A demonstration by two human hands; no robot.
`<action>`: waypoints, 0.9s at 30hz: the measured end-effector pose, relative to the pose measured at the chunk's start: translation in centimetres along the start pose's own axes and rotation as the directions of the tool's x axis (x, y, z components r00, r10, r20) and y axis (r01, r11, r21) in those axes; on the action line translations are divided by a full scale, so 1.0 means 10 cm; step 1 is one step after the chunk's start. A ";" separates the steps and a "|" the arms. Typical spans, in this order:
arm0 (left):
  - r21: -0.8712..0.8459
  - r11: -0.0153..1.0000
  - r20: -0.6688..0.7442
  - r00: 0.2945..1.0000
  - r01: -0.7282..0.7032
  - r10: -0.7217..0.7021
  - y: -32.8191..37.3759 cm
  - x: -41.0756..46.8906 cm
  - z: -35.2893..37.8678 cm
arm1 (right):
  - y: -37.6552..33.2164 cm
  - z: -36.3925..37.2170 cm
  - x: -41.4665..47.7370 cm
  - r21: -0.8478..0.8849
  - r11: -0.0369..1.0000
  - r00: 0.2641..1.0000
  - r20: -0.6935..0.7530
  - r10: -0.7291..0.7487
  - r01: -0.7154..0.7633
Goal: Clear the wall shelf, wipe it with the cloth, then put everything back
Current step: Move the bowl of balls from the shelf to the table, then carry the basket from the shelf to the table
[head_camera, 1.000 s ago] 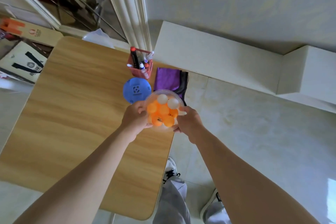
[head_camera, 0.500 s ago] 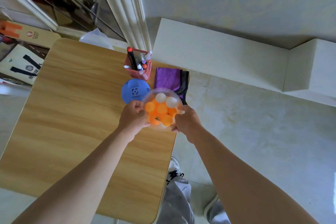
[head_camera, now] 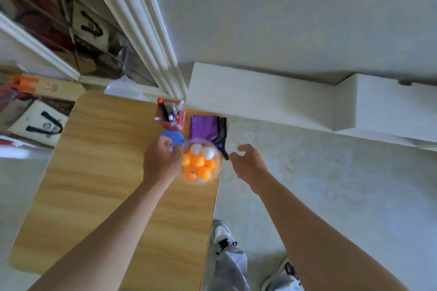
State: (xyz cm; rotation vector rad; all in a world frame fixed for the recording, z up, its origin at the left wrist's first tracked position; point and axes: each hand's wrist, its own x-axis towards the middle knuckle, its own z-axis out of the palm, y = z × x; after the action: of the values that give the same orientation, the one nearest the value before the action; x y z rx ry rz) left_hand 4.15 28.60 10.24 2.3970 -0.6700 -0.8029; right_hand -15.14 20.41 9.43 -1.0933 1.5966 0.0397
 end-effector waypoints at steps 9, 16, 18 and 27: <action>-0.227 0.934 0.154 0.936 -0.277 0.316 1.79 -0.98 0.08 | -0.06 -1.48 -0.98 0.290 0.947 0.978 -0.189 -0.086 0.139; -0.268 0.876 0.281 0.837 -0.400 0.469 3.11 -2.24 0.48 | 0.30 -2.96 -1.72 0.403 0.863 0.910 -0.391 -0.139 0.305; -0.276 0.852 0.305 0.799 -0.446 0.518 3.37 -2.58 0.65 | 0.49 -3.35 -1.92 0.417 0.843 0.886 -0.441 -0.140 0.340; -0.277 0.776 0.425 0.652 -0.567 0.628 4.18 -4.09 1.44 | 1.62 -4.73 -2.53 0.468 0.774 0.810 -0.579 -0.097 0.427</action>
State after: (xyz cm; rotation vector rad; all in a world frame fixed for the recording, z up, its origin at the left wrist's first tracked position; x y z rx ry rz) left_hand -45.79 17.30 41.86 1.6526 -1.4827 -1.1142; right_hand -63.34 19.06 38.04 -0.8592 1.7265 -0.9794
